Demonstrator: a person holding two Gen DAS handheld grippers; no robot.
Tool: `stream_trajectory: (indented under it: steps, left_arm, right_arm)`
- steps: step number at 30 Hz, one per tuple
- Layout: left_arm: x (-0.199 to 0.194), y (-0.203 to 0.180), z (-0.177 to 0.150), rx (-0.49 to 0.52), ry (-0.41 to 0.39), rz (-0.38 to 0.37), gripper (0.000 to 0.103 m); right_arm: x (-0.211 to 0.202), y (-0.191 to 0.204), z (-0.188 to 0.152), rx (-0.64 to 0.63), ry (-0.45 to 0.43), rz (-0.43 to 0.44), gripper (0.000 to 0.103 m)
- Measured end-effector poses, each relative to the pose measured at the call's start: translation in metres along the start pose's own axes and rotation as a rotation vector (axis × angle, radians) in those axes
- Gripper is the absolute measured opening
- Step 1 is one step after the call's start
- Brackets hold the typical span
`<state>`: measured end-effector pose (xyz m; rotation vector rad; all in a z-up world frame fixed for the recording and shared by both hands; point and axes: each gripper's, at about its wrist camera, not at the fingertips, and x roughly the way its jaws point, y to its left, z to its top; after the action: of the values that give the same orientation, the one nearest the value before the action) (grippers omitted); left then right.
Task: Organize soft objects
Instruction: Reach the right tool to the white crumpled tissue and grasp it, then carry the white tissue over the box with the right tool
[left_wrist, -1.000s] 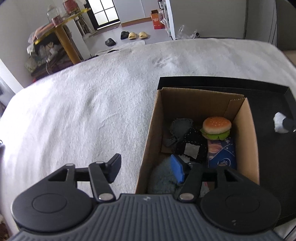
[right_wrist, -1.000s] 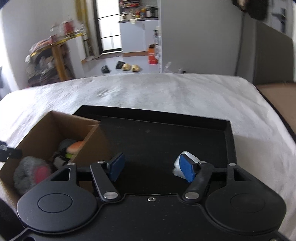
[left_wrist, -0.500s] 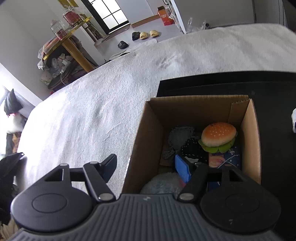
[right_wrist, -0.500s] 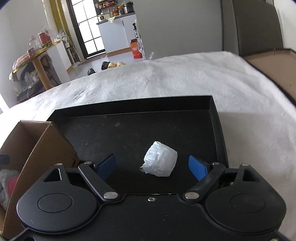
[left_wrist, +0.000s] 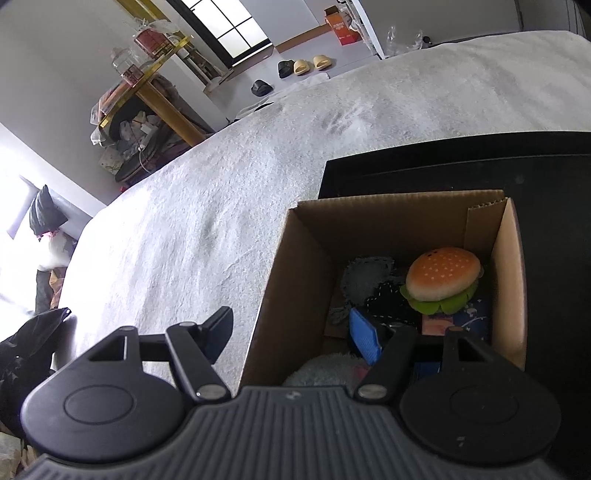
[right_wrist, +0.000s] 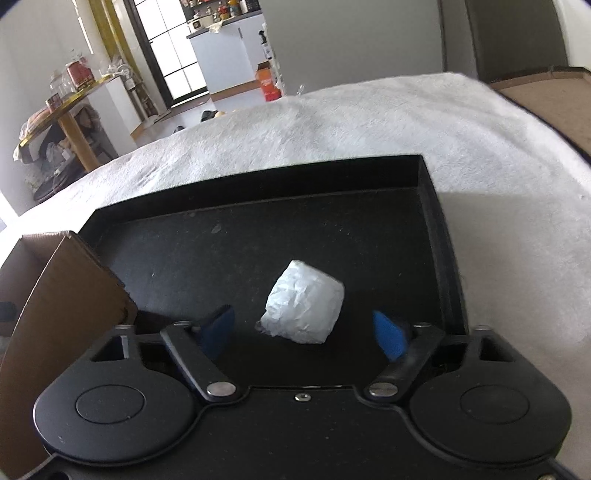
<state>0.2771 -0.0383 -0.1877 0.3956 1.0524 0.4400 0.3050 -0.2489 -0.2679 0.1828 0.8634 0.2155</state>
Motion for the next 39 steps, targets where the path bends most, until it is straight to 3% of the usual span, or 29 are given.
stream_trajectory:
  steps: [2, 5, 14, 39]
  left_arm:
    - [-0.002, 0.001, 0.001, -0.006, 0.003, -0.003, 0.068]
    - [-0.006, 0.004, 0.001, -0.006, -0.002, -0.012, 0.068]
    - [-0.018, 0.021, -0.005, -0.031, -0.023, -0.067, 0.068]
    - [-0.035, 0.086, -0.037, -0.155, -0.026, -0.290, 0.070]
  right_arm:
    - [-0.001, 0.002, 0.000, -0.014, 0.007, -0.002, 0.043]
    - [-0.006, 0.002, 0.002, -0.016, 0.011, 0.022, 0.042]
    - [-0.032, 0.010, 0.004, -0.059, -0.019, -0.015, 0.042]
    - [-0.105, 0.056, 0.002, -0.087, -0.063, -0.085, 0.042]
